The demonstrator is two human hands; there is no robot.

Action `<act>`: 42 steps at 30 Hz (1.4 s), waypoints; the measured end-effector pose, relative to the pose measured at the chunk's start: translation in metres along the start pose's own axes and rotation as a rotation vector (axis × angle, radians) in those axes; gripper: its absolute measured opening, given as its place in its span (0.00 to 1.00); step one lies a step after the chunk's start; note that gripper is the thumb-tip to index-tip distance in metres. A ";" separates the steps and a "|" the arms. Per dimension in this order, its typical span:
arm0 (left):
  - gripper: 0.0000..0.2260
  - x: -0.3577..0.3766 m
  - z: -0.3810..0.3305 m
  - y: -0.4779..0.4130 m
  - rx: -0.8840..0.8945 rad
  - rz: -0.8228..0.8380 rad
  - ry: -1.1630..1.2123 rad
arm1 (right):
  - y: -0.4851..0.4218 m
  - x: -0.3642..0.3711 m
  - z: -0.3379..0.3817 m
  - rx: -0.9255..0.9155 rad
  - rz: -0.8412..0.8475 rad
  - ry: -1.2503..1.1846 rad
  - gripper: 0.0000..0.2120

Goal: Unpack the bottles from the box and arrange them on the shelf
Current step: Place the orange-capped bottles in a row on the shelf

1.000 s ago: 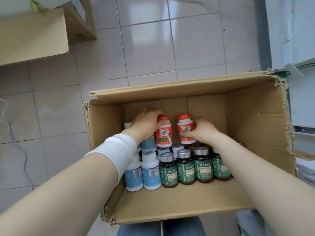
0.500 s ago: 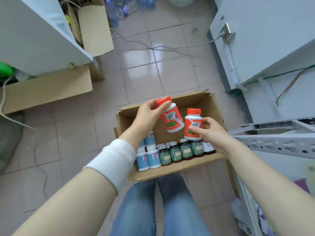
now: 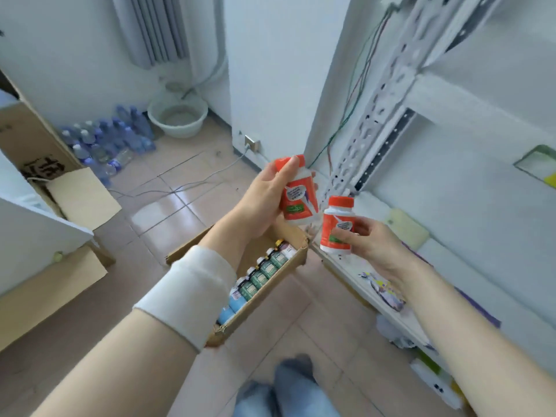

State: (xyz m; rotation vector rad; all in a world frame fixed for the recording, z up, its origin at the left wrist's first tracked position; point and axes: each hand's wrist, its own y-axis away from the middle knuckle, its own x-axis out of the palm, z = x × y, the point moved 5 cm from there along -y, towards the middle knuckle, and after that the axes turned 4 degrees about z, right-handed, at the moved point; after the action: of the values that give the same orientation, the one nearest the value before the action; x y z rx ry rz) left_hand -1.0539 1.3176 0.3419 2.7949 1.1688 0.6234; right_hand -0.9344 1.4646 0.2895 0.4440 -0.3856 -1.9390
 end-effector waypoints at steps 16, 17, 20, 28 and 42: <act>0.07 0.392 -0.050 0.068 0.231 0.529 -0.321 | 0.304 -0.295 0.035 -0.304 -0.529 -0.002 0.13; 0.07 0.414 -0.047 0.072 0.233 0.545 -0.332 | 0.321 -0.312 0.033 -0.309 -0.548 0.004 0.14; 0.13 0.484 -0.043 0.086 0.246 0.601 -0.384 | 0.371 -0.362 0.029 -0.340 -0.603 0.011 0.13; 0.19 0.630 -0.029 0.084 0.306 0.700 -0.570 | 0.441 -0.480 0.033 -0.399 -0.813 0.008 0.19; 0.23 0.783 0.013 -0.074 0.295 0.883 -0.981 | 0.361 -0.617 0.029 -0.248 -0.902 0.108 0.23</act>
State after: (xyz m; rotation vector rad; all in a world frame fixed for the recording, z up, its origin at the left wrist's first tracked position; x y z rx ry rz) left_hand -0.6028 1.9135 0.5859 3.0254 -0.1836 -0.9343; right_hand -0.4311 1.8938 0.5616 0.6172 0.1769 -2.7676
